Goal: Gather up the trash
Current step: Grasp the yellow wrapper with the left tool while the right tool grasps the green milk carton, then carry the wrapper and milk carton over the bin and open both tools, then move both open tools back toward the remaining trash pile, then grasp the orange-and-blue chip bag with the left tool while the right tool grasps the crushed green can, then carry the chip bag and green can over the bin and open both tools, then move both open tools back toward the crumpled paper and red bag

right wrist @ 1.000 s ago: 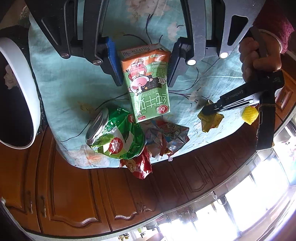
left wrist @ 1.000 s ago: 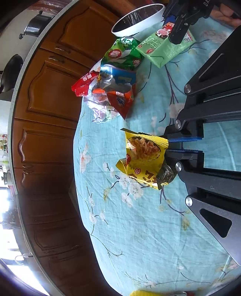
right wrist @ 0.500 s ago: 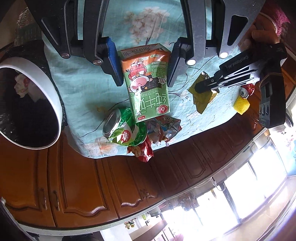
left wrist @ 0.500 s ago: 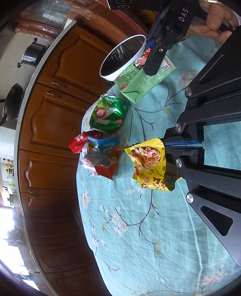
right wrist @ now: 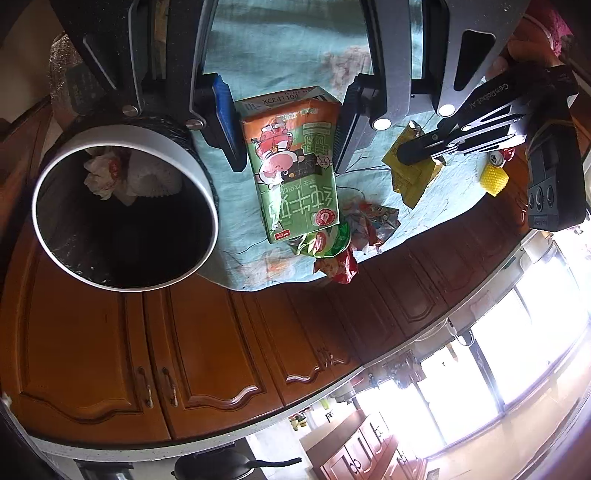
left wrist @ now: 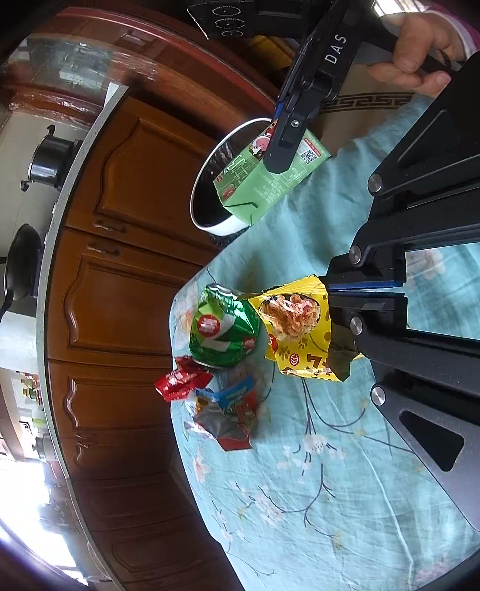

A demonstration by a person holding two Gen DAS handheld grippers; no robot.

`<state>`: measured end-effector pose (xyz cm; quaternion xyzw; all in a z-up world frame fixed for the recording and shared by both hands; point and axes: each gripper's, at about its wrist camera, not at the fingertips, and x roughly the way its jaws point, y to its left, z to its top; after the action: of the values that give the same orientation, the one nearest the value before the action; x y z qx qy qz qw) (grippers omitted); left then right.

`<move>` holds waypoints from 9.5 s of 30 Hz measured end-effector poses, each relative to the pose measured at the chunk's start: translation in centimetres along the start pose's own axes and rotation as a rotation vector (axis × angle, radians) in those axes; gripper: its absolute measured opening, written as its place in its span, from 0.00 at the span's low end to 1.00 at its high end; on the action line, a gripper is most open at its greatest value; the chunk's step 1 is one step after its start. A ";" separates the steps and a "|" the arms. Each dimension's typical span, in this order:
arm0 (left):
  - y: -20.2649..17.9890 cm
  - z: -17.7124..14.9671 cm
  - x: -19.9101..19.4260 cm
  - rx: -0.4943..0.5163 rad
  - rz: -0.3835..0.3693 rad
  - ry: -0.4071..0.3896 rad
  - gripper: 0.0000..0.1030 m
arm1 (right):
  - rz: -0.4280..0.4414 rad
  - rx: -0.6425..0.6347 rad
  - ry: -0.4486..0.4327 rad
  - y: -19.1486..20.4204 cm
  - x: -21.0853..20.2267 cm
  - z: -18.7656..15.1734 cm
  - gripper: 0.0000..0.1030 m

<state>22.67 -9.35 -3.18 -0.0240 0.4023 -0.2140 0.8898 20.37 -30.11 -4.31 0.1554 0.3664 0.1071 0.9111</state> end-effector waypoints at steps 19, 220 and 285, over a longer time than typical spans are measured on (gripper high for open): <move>-7.1 3.4 4.8 0.113 -0.086 0.034 0.00 | -0.121 0.109 -0.070 -8.1 -3.5 1.1 0.47; -11.4 9.9 15.9 0.079 -0.064 0.080 0.00 | -0.230 0.193 -0.069 -15.4 -2.5 4.2 0.06; 10.0 2.2 4.3 -0.344 0.211 -0.009 0.50 | 0.075 0.006 0.079 3.2 9.7 3.4 0.87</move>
<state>30.43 -2.30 -6.89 -0.1341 0.4291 -0.0475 0.8920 29.34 -24.85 -7.00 0.1674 0.3965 0.1461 0.8907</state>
